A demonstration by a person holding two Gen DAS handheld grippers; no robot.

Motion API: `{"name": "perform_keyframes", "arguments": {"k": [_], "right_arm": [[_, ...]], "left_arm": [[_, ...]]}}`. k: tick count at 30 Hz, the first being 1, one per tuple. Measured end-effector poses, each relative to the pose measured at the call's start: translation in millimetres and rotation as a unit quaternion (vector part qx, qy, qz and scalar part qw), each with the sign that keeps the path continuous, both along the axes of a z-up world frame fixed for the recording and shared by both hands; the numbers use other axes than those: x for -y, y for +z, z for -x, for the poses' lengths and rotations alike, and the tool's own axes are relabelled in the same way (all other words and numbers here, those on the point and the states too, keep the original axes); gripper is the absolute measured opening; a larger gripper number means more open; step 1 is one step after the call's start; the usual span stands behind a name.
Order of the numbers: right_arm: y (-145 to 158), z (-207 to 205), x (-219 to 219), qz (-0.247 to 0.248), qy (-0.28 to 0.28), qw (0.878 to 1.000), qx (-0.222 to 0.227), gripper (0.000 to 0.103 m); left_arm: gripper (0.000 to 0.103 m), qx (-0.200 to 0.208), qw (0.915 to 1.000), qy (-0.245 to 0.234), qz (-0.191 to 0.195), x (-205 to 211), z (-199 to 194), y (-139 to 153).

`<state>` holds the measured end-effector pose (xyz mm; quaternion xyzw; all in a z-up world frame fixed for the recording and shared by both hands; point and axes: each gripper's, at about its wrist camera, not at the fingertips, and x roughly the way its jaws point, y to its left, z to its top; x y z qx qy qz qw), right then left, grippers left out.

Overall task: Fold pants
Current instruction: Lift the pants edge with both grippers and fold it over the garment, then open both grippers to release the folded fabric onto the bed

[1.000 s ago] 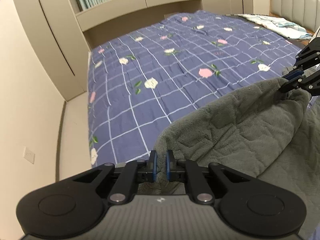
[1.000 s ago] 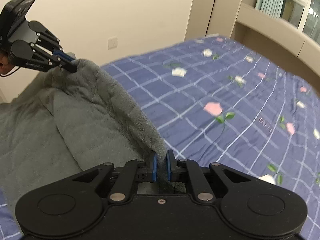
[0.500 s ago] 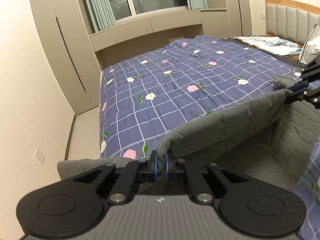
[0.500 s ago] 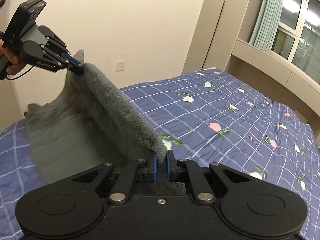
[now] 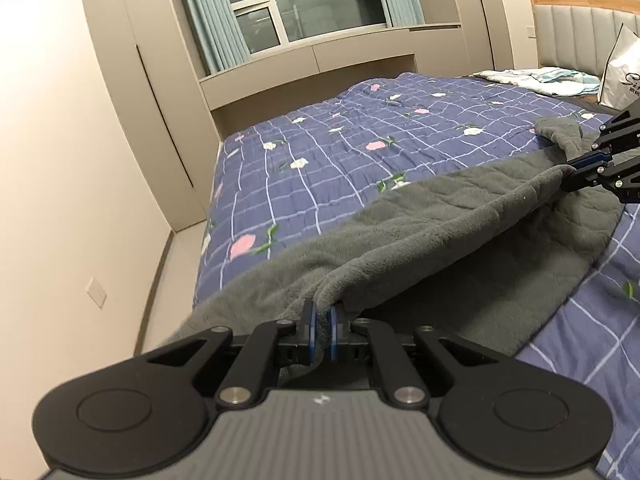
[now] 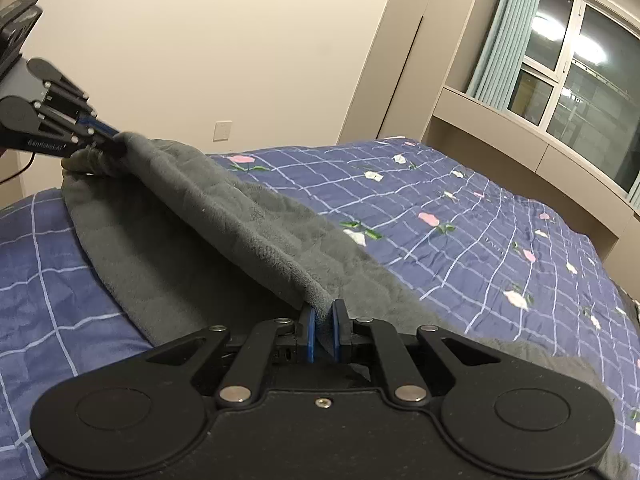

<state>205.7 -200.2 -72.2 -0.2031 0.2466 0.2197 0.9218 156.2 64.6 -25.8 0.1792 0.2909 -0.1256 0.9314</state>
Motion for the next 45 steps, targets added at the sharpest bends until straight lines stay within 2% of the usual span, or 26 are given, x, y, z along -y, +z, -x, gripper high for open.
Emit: {"name": "perform_keyframes", "arguments": {"k": [7, 10, 13, 18, 23, 29, 32, 33, 34, 36, 37, 38, 39, 40, 42, 43, 45], "right_arm": [[7.8, 23.6, 5.0, 0.01, 0.03, 1.0, 0.001, 0.006], [12.8, 34.4, 7.5, 0.02, 0.04, 0.999, -0.004, 0.006], [5.5, 42.7, 6.4, 0.036, 0.048, 0.998, -0.016, 0.006], [-12.8, 45.0, 5.3, 0.033, 0.04, 0.998, -0.031, 0.006], [-10.9, 49.2, 3.4, 0.032, 0.038, 0.998, -0.022, 0.006], [-32.3, 41.2, -0.2, 0.039, 0.027, 0.998, -0.047, 0.01], [-34.4, 43.6, 3.3, 0.028, 0.025, 0.998, -0.045, 0.019], [-33.7, 44.1, 6.0, 0.02, 0.025, 0.998, -0.045, 0.023], [-32.9, 45.0, 8.6, 0.012, 0.025, 0.999, -0.044, 0.026], [-30.5, 45.2, 15.7, -0.009, 0.029, 0.999, -0.045, 0.044], [-28.9, 45.7, 18.7, -0.018, 0.028, 0.998, -0.044, 0.053], [-26.7, 46.2, 23.8, -0.028, 0.025, 0.998, -0.042, 0.071], [-24.0, 47.1, 30.3, -0.037, 0.021, 0.998, -0.038, 0.08], [-20.9, 47.6, 37.5, -0.045, 0.015, 0.998, -0.034, 0.083], [-15.1, 44.8, 55.2, -0.057, -0.007, 0.998, -0.031, 0.098], [-12.6, 41.8, 66.0, -0.059, -0.027, 0.998, -0.029, 0.102], [-8.3, 35.9, 88.4, -0.06, -0.069, 0.996, -0.016, 0.102]], "left_arm": [[0.005, 0.025, 0.9991, -0.032, -0.012, -5.8, 22.2, 13.8], [0.005, 0.017, 0.9976, -0.055, -0.039, -2.4, 31.2, 9.9], [0.005, -0.004, 0.9963, -0.066, -0.054, 0.5, 39.9, -4.3], [0.005, -0.012, 0.9965, -0.057, -0.061, 4.0, 46.4, -19.1], [0.005, -0.008, 0.9968, -0.051, -0.061, 2.6, 46.7, -18.3], [0.008, -0.043, 0.9966, -0.033, -0.062, 13.7, 38.3, -41.1], [0.021, -0.055, 0.9972, -0.03, -0.041, 11.7, 39.9, -38.3], [0.034, -0.061, 0.9973, -0.029, -0.031, 11.1, 39.9, -36.4], [0.052, -0.069, 0.997, -0.032, -0.017, 11.3, 40.0, -34.3], [0.069, -0.075, 0.9966, -0.033, 0.007, 15.5, 41.3, -29.8], [0.072, -0.073, 0.9968, -0.03, 0.016, 19.9, 42.4, -27.2], [0.075, -0.071, 0.9968, -0.029, 0.023, 25.3, 42.8, -25.3], [0.083, -0.07, 0.9968, -0.026, 0.029, 31.6, 42.6, -23.8], [0.092, -0.066, 0.9968, -0.023, 0.038, 40.4, 41.4, -21.5], [0.1, -0.059, 0.996, -0.021, 0.063, 56.3, 36.1, -17.8], [0.103, -0.059, 0.9949, -0.025, 0.078, 66.4, 31.5, -16.1], [0.103, -0.063, 0.9922, -0.035, 0.102, 88.2, 18.5, -14.6]]}}
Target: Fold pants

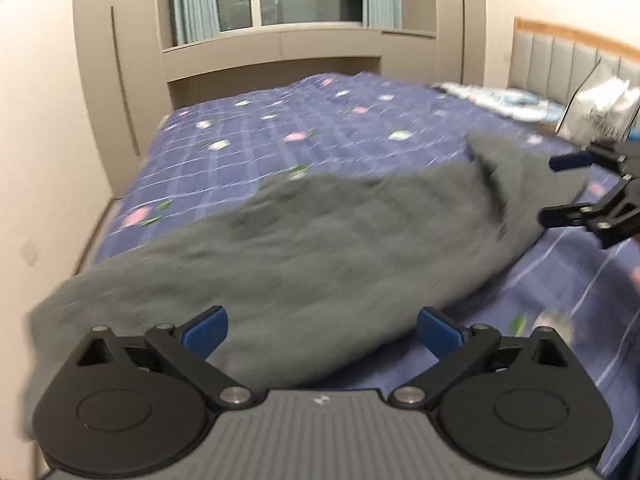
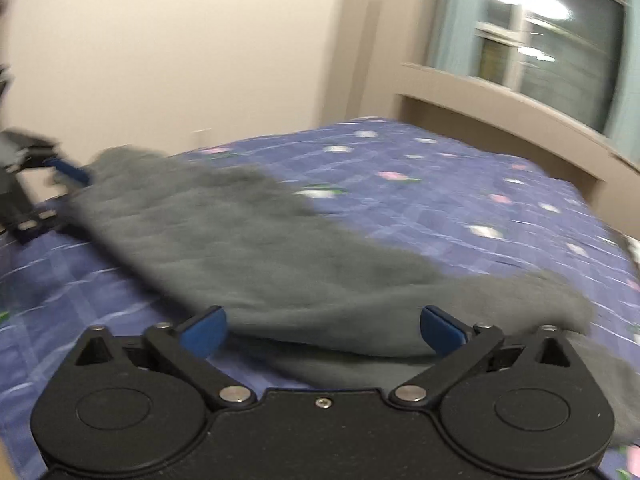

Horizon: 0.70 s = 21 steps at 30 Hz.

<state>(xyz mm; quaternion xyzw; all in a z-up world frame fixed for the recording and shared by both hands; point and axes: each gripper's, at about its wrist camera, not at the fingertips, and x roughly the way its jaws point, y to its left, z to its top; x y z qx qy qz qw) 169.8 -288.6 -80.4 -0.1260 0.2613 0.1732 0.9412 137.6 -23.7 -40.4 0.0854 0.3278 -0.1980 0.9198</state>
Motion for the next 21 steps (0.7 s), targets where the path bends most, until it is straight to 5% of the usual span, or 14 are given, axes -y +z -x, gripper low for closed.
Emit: {"name": "perform_keyframes", "arguments": {"k": [6, 14, 16, 18, 21], "right_arm": [[14.9, -51.9, 73.6, -0.009, -0.132, 0.991, -0.012, 0.103], [25.3, -169.9, 127.2, -0.026, -0.223, 0.97, -0.089, 0.103], [21.0, -200.2, 126.9, -0.019, -0.234, 0.964, -0.12, 0.101], [13.4, -229.2, 125.9, -0.011, -0.256, 0.955, -0.147, 0.086], [2.5, -256.4, 122.7, 0.002, -0.283, 0.941, -0.183, 0.083]], "left_arm": [[0.103, -0.024, 0.9973, -0.05, 0.048, 69.8, -44.7, 6.0], [0.102, -0.091, 0.9871, -0.058, 0.118, 144.0, -103.9, -7.1], [0.089, -0.121, 0.9809, -0.065, 0.138, 153.3, -116.3, -13.2], [0.079, -0.138, 0.9771, -0.069, 0.146, 158.4, -121.9, -16.8], [0.062, -0.153, 0.9739, -0.074, 0.15, 165.4, -128.7, -23.9]]}}
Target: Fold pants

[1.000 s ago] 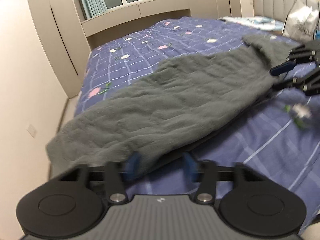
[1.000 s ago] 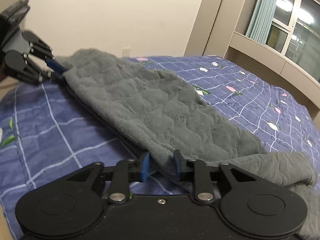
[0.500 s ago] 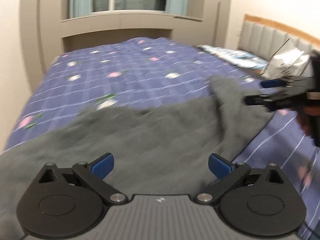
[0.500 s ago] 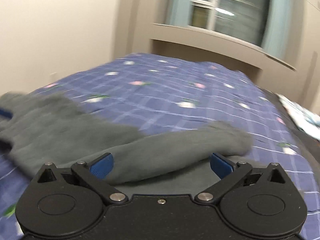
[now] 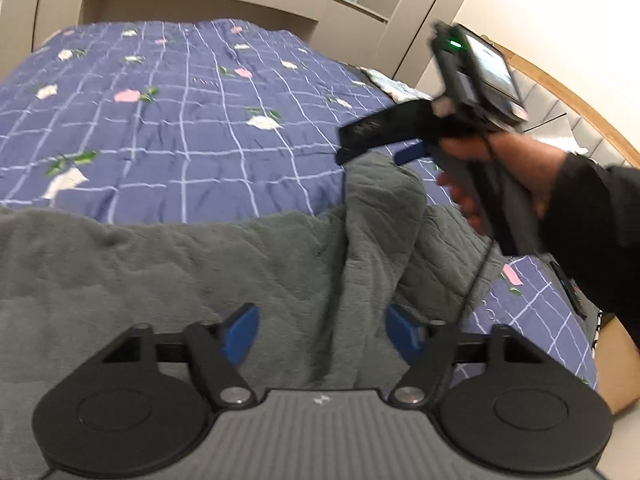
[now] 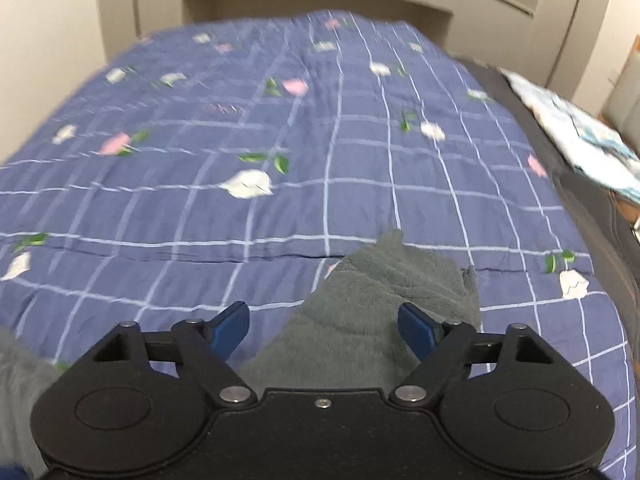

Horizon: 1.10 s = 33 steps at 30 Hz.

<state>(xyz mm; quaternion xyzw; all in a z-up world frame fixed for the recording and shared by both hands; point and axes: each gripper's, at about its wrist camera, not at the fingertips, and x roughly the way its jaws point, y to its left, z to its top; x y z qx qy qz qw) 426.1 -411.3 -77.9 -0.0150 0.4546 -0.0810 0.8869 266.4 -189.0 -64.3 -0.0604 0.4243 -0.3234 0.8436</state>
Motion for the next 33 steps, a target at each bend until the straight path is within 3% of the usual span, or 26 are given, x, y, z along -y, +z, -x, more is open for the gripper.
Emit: {"name": "perform_keyframes", "arguments": {"k": [1, 2, 3, 4, 7, 9, 10, 12, 18, 24, 31, 33], "right_arm": [[-3.1, -6.1, -1.4, 0.002, -0.004, 1.0, -0.007, 0.083], [-6.1, -11.1, -2.4, 0.004, -0.006, 1.0, -0.013, 0.083], [-8.9, -15.3, -4.3, 0.009, -0.007, 1.0, -0.02, 0.083], [-12.6, -18.2, -6.3, 0.016, -0.006, 0.999, -0.028, 0.083], [-23.0, -24.4, -15.2, 0.039, 0.01, 0.998, -0.057, 0.073], [-27.2, -21.9, -16.3, 0.06, 0.018, 0.996, -0.066, 0.04], [-27.1, -20.3, -15.2, 0.066, 0.019, 0.995, -0.065, 0.038], [-22.5, -12.3, -7.8, 0.049, 0.018, 0.997, -0.056, 0.015], [17.8, 43.7, 17.1, 0.006, 0.005, 0.999, 0.042, 0.011], [43.2, 132.6, 60.5, -0.053, -0.053, 0.985, 0.153, 0.01], [16.2, 201.6, 103.4, -0.155, -0.128, 0.963, 0.18, 0.009], [4.5, 208.5, 108.5, -0.172, -0.134, 0.96, 0.175, 0.015]], "left_arm": [[0.047, -0.006, 1.0, -0.002, 0.002, 1.4, -1.5, -2.3], [0.039, -0.013, 0.9999, -0.003, 0.004, 3.9, -3.2, -4.5], [0.021, -0.02, 0.9998, -0.006, 0.008, 5.7, -4.2, -6.6], [0.013, -0.028, 0.9995, -0.01, 0.013, 7.5, -4.8, -7.2], [0.008, -0.029, 0.9993, -0.012, 0.02, 9.5, -1.0, -5.5], [0.007, -0.024, 0.9994, -0.013, 0.021, 8.7, 4.1, -0.9], [0.007, -0.019, 0.9995, -0.012, 0.019, 8.4, 6.3, 1.5], [0.006, -0.014, 0.9997, -0.011, 0.017, 8.2, 9.1, 6.0], [0.006, 0.017, 0.9996, -0.025, -0.001, 15.0, 24.0, 18.7], [0.006, 0.044, 0.9972, -0.047, -0.037, 27.5, 41.1, 17.5], [0.006, 0.067, 0.9927, -0.063, -0.079, 41.4, 55.1, 10.2], [0.006, 0.07, 0.9914, -0.066, -0.089, 44.3, 58.5, 8.0]]}}
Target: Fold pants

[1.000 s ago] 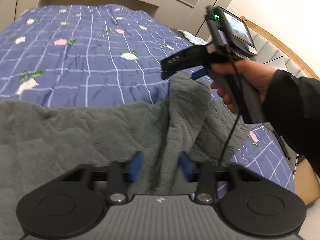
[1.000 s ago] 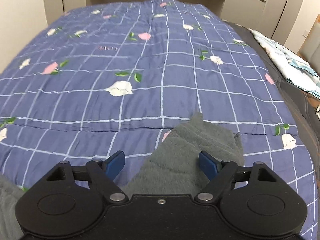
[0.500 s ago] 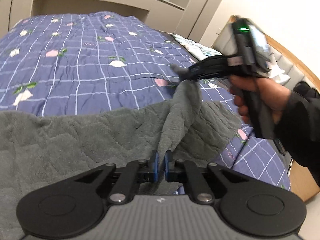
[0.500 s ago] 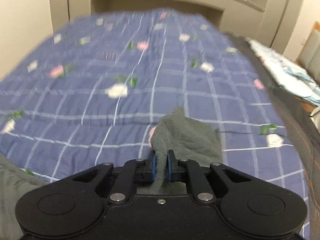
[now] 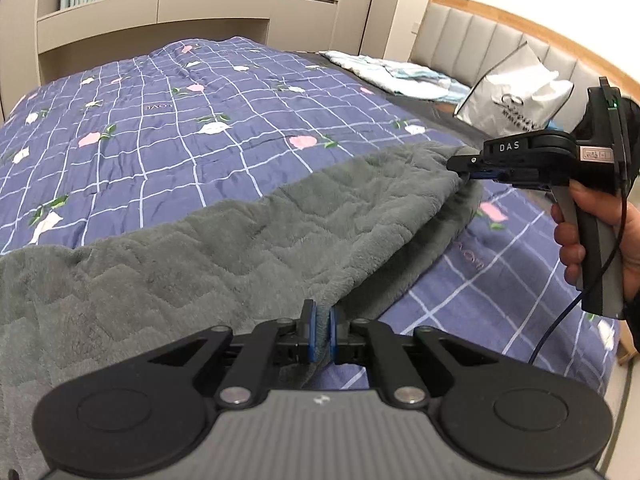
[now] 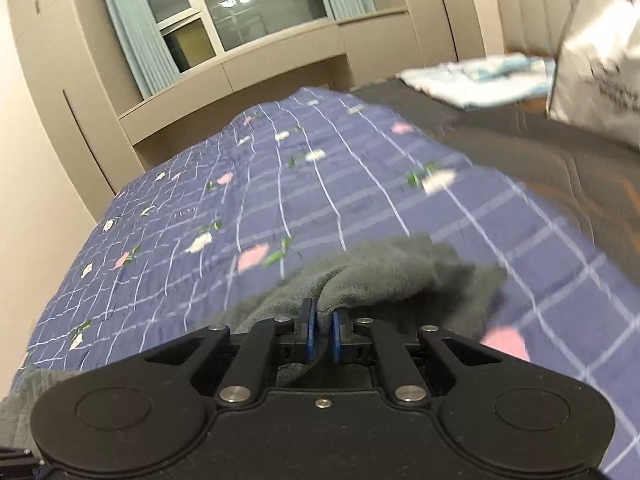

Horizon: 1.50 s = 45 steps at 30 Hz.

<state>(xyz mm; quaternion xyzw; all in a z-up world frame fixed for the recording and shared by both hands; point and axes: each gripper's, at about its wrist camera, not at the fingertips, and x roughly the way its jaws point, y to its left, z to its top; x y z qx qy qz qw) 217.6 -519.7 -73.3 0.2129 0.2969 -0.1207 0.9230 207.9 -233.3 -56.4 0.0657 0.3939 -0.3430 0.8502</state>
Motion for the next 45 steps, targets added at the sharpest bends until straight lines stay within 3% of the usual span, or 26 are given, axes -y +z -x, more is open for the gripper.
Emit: {"name": "perform_keyframes", "arguments": {"k": [4, 6, 8, 10, 11, 12, 13, 15, 22, 29, 32, 33, 34, 36, 38, 40, 42, 45], "right_arm": [[-15.0, 17.9, 17.7, -0.066, -0.022, 0.997, 0.027, 0.036], [-19.8, 25.6, 30.5, -0.106, -0.045, 0.992, 0.051, 0.055], [-23.9, 29.9, 44.1, -0.135, -0.069, 0.986, 0.064, 0.057], [-27.7, 26.7, 56.7, -0.156, -0.09, 0.982, 0.065, 0.056], [-29.0, 25.5, 61.2, -0.158, -0.097, 0.981, 0.062, 0.048], [-29.5, 24.0, 64.3, -0.153, -0.103, 0.981, 0.055, 0.025], [-29.5, 22.0, 66.4, -0.142, -0.108, 0.983, 0.043, 0.016], [-28.0, 21.0, 69.3, -0.13, -0.102, 0.985, 0.039, 0.01], [-14.4, 34.7, 68.4, -0.055, -0.1, 0.991, 0.071, 0.008], [-37.4, 28.0, 71.0, -0.044, -0.094, 0.994, 0.02, 0.018], [-32.5, 25.8, 56.8, 0.013, -0.082, 0.997, -0.002, 0.031], [-29.7, 25.0, 51.4, 0.035, -0.078, 0.996, -0.008, 0.036], [-27.3, 23.2, 48.3, 0.054, -0.073, 0.996, -0.015, 0.041], [-21.0, 21.4, 38.0, 0.099, -0.067, 0.992, -0.028, 0.069], [-13.2, 22.5, 27.6, 0.134, -0.054, 0.989, -0.028, 0.084], [-5.1, 24.2, 16.5, 0.167, -0.042, 0.985, -0.027, 0.092], [2.1, 27.1, 5.6, 0.196, -0.031, 0.98, -0.025, 0.1], [10.5, 29.8, -6.4, 0.22, -0.014, 0.975, -0.021, 0.102]], "left_arm": [[0.006, 0.007, 0.9998, -0.005, -0.016, 3.1, 4.7, -3.8], [0.006, 0.005, 0.9997, -0.005, -0.022, 5.1, 5.6, -5.8], [0.006, 0.004, 0.9997, -0.004, -0.026, 6.8, 5.0, -7.3], [0.006, 0.008, 0.9996, -0.003, -0.029, 7.9, 6.6, -7.5], [0.006, 0.011, 0.9995, -0.002, -0.029, 7.8, 7.8, -7.1], [0.006, 0.015, 0.9995, -0.002, -0.029, 7.7, 9.2, -6.4], [0.006, 0.021, 0.9994, 0.0, -0.028, 7.7, 11.3, -4.7], [0.005, 0.031, 0.9991, 0.001, -0.027, 8.6, 14.4, -1.8], [0.005, 0.029, 0.9987, -0.006, -0.041, 20.9, 14.9, -6.1], [0.009, 0.002, 0.9996, -0.001, -0.029, 17.3, 9.8, -13.1], [0.023, -0.006, 0.9997, 0.005, -0.024, 17.4, 7.8, -11.4], [0.037, -0.008, 0.9997, 0.007, -0.02, 17.5, 7.7, -10.7], [0.058, -0.008, 0.9997, 0.011, -0.019, 18.4, 8.3, -9.4], [0.073, -0.001, 0.9997, 0.021, -0.013, 18.5, 9.9, -6.6], [0.079, 0.002, 0.9997, 0.025, -0.008, 19.4, 10.6, -3.1], [0.098, 0.005, 0.9993, 0.036, -0.004, 19.4, 9.4, 0.2], [0.102, 0.02, 0.9981, 0.059, 0.0, 17.9, 9.1, 3.8], [0.103, 0.04, 0.9956, 0.084, -0.008, 16.9, 6.6, 7.0]]}}
